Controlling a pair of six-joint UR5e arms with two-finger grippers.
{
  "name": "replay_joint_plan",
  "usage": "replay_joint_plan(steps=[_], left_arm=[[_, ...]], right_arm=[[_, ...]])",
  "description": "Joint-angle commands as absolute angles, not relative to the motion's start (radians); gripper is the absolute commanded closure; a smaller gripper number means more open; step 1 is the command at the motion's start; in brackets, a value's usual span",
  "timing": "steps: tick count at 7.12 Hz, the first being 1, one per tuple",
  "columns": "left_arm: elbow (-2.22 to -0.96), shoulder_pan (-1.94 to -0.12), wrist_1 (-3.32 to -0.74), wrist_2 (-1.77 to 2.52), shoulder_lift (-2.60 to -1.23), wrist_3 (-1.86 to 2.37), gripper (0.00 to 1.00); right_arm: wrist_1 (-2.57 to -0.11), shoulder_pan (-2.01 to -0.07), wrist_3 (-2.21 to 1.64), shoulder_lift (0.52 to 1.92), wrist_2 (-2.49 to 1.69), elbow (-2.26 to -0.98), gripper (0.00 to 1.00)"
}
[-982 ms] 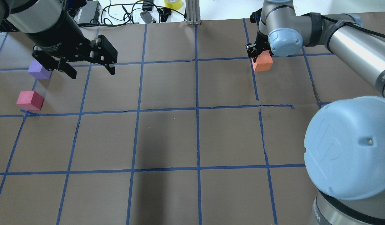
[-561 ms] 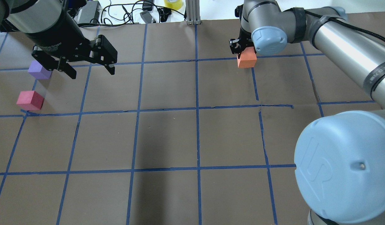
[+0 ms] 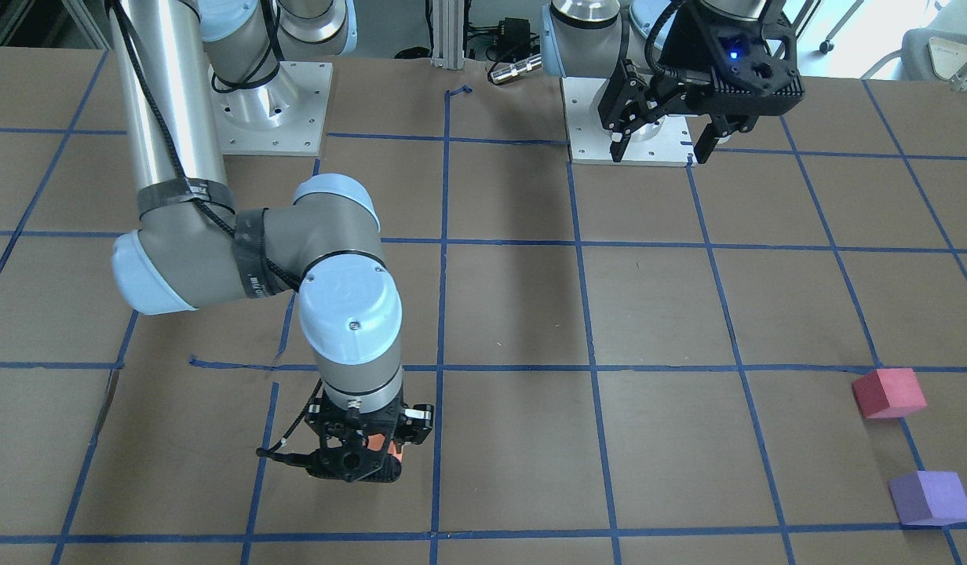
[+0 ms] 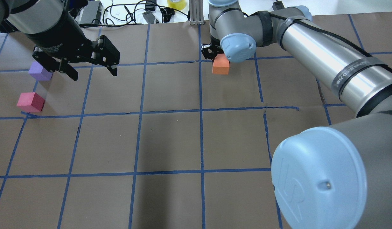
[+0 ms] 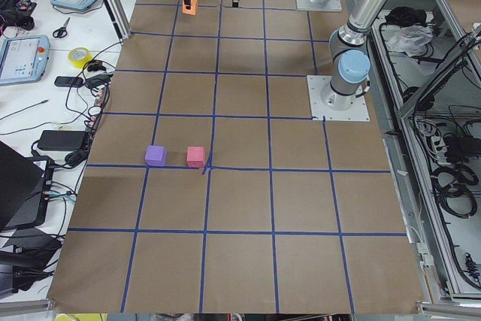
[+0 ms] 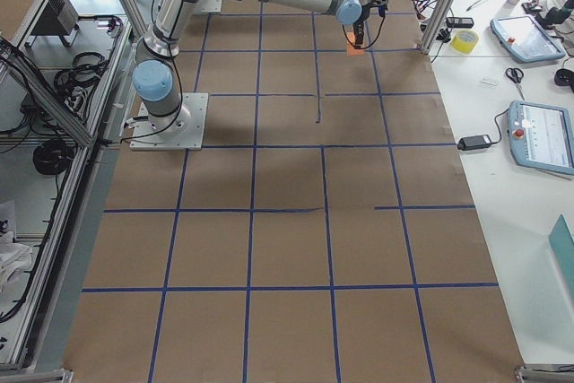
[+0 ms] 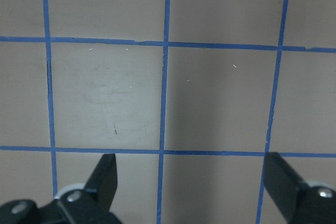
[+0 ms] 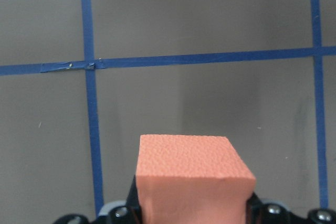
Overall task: Arrange blocks in a line
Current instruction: 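Carry the orange cube with the right gripper toward the table center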
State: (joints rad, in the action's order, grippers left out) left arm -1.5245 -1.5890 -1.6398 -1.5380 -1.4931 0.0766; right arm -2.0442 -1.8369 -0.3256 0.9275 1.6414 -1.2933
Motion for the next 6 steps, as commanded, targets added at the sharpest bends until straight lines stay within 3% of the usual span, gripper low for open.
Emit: replay_joint_plan(steps=[1, 6], left_arm=[[-1.525, -1.589, -1.64, -1.545, -1.493, 0.077, 0.0], [-1.516, -1.585, -1.644, -1.536, -1.497, 0.072, 0.0]], right_arm=[[-2.049, -1.913, -0.376, 0.881, 1.641, -1.264, 0.86], [-2.052, -1.968, -0.36, 0.83, 1.648, -1.265, 0.82]])
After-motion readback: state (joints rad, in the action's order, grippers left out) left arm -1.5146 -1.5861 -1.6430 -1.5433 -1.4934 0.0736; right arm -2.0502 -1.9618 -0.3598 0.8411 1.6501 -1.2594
